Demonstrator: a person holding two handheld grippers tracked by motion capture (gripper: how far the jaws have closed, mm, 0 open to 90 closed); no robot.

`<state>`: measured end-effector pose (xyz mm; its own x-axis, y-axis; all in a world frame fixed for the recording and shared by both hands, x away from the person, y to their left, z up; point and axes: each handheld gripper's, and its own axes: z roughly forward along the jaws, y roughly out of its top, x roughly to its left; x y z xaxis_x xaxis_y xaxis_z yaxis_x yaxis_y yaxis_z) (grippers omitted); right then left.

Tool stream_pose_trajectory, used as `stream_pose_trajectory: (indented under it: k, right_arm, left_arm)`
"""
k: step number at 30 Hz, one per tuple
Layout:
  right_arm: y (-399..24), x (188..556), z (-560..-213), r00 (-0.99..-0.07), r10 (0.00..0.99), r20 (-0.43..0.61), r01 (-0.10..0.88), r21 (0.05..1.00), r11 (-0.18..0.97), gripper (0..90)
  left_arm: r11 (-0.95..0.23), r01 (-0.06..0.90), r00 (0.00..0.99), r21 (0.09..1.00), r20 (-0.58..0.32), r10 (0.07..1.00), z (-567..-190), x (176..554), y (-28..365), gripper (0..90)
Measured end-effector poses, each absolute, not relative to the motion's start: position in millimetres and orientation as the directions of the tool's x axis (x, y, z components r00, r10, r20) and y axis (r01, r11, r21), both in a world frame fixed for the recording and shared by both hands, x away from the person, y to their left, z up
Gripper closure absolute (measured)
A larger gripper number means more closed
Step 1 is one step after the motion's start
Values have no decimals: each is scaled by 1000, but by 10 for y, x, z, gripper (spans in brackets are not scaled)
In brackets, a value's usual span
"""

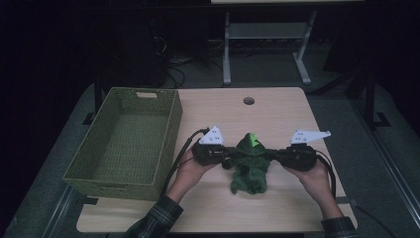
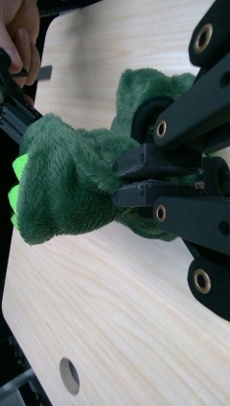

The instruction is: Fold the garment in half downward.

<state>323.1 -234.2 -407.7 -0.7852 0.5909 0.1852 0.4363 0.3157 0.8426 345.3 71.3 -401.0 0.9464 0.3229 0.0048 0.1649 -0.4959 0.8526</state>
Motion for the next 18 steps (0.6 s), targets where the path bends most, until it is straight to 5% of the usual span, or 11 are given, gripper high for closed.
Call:
stream_pose_trajectory:
  k: [10, 18]
  right_arm:
    - [-2323, 2871, -4195, -796, 566, 214, 440, 847, 299, 868]
    - [-2326, 3071, -4071, -761, 618, 196, 435, 862, 262, 871]
  left_arm:
    - [-506, 125, 959, 853, 27, 283, -4210, 3140, 729, 854]
    - [-478, 119, 940, 870, 57, 338, -3996, 3353, 743, 857]
